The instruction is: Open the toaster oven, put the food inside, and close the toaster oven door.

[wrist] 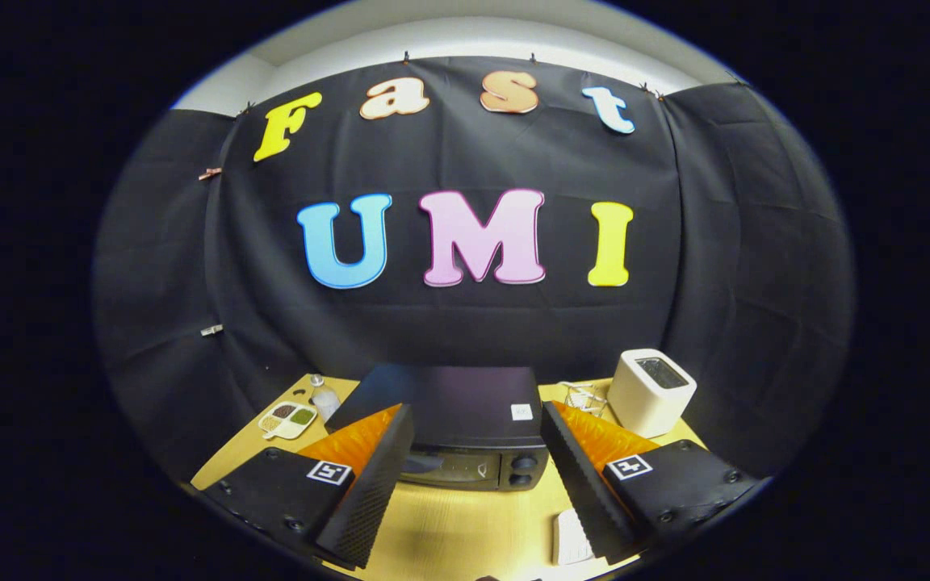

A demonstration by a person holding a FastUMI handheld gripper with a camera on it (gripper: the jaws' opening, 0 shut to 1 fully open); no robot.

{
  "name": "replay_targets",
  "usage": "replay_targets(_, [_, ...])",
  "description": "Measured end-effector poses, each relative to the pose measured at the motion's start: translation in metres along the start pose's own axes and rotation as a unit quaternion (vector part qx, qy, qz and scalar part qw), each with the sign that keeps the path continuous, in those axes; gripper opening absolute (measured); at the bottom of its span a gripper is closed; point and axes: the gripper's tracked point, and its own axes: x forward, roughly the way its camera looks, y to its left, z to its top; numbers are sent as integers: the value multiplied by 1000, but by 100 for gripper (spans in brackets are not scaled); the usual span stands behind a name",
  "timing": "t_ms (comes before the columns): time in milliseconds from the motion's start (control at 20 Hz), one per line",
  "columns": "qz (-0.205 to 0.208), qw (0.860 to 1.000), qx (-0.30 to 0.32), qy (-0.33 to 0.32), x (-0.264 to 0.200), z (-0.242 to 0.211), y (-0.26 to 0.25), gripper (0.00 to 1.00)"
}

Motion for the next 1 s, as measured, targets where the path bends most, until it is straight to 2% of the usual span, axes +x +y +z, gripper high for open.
replay_targets(150, [-5,999,-28,-36,-15,32,-14,98])
replay_targets(450, [-15,996,-35,-80,-39,79,-28,98])
replay_targets(1000, [-24,996,-3,-83,-51,81,-55,98])
